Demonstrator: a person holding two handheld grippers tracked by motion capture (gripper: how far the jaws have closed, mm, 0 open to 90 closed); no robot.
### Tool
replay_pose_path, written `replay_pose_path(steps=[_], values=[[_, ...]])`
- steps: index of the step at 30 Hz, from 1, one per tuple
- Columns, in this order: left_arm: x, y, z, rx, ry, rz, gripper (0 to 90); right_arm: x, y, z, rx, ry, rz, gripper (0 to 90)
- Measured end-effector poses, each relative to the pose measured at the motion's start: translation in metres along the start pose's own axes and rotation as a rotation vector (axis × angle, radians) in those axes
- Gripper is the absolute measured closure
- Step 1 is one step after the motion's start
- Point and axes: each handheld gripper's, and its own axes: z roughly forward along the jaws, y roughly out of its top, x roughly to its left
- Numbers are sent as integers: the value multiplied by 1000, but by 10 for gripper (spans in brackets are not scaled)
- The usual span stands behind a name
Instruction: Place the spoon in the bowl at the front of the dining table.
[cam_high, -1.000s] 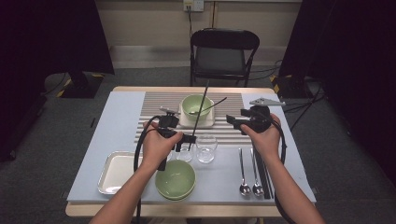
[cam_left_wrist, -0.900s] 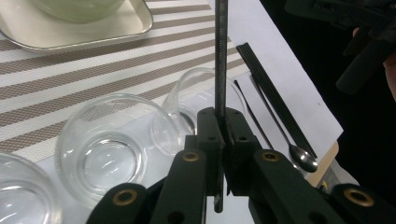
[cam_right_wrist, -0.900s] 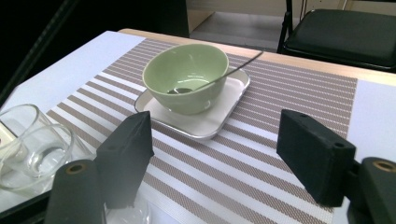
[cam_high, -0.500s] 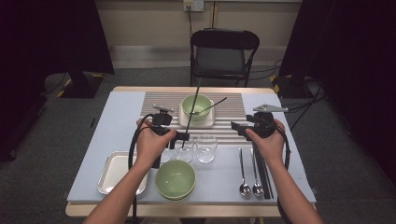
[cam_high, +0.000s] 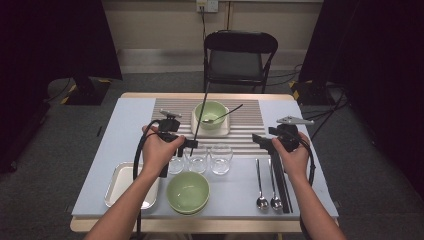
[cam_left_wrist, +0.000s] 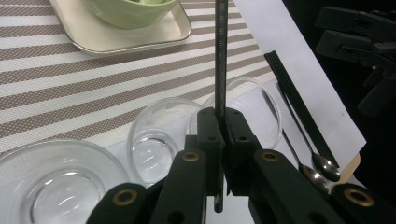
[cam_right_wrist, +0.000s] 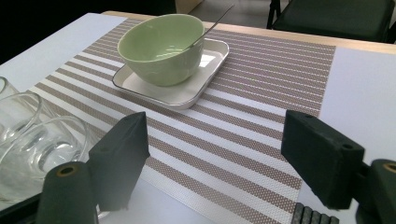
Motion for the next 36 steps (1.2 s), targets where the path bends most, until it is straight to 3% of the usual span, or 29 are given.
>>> replay_pose_path(steps=[17, 36], values=[[16, 0, -12, -5, 38, -36, 870, -5, -8, 2, 2, -7, -28, 224], [24, 4, -12, -18, 61, -68, 870, -26, -36, 3, 40, -18, 10, 228]])
